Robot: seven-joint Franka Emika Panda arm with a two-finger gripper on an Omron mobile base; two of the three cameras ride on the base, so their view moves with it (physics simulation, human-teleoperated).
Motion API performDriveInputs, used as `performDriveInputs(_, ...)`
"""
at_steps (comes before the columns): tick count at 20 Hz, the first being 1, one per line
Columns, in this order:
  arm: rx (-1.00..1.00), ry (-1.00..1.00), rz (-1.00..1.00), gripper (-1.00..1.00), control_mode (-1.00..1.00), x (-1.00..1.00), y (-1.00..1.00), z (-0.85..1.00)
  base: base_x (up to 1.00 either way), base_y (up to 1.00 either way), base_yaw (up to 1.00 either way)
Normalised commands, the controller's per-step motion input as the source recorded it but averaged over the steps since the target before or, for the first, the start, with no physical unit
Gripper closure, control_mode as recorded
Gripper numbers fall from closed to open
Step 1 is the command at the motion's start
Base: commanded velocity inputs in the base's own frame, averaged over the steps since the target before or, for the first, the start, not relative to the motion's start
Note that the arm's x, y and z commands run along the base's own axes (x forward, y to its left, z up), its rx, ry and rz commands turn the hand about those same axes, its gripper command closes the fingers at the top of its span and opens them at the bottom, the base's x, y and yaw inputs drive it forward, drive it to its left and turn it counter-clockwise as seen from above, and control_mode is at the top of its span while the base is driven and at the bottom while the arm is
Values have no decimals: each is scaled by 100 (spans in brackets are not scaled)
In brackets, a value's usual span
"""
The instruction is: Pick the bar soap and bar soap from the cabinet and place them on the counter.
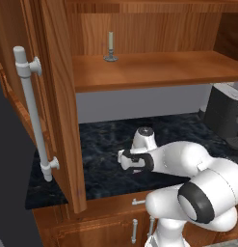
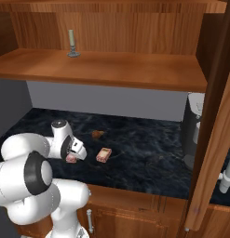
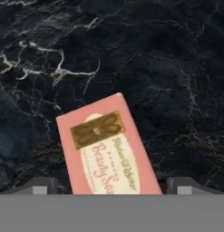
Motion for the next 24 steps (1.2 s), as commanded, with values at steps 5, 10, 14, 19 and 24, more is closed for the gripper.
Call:
performDriveInputs(5,0,0,0,-100,-100,-9,0,0,0,0,0)
performDriveInputs(10,0,-6,0,-100,-100,-17,0,11,0,0,0)
performDriveInputs(14,0,-21,0,-100,-100,-48,-6,24,0,0,0)
performDriveInputs(19,0,-26,0,-100,-100,-54,-13,37,0,0,0)
performDriveInputs(24,0,-21,0,-100,-100,-50,-24,39,0,0,0)
